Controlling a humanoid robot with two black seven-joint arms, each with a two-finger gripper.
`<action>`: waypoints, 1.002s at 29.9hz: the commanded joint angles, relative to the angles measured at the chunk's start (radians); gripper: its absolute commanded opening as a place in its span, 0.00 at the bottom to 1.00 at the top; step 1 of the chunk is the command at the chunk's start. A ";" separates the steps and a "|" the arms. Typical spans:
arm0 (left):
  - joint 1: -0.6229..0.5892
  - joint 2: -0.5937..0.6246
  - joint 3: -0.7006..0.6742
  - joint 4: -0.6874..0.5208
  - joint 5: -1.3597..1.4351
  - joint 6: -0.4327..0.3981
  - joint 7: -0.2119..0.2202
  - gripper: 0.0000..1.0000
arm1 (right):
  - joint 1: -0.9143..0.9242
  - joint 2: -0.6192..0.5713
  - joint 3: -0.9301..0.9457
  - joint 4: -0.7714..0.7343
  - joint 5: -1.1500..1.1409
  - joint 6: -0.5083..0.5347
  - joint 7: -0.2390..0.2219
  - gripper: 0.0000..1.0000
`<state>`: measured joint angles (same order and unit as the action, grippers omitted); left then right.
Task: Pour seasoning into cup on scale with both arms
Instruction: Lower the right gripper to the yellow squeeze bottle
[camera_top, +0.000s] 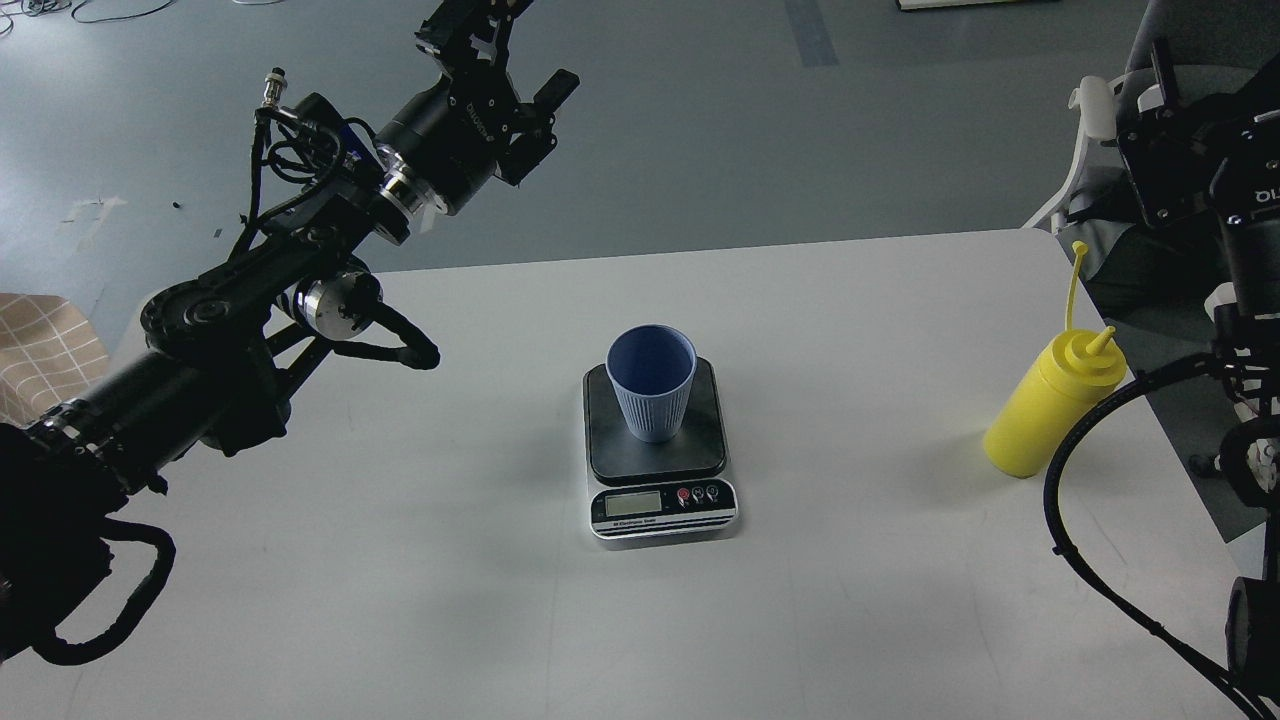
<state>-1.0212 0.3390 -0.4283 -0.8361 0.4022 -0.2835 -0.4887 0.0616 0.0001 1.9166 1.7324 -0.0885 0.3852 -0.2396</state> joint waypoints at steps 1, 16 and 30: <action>0.015 0.000 0.000 0.000 0.006 0.001 0.000 0.98 | -0.114 0.000 -0.008 0.000 0.145 0.018 -0.012 1.00; 0.053 0.001 0.003 0.000 0.007 0.001 0.000 0.98 | -0.318 0.000 -0.107 -0.008 0.283 0.104 -0.037 1.00; 0.059 0.000 0.003 0.000 0.009 0.001 0.000 0.98 | -0.373 0.000 -0.136 -0.117 0.288 0.104 -0.026 1.00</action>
<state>-0.9619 0.3393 -0.4249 -0.8360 0.4111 -0.2822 -0.4887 -0.3106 0.0000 1.7859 1.6266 0.2111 0.4889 -0.2662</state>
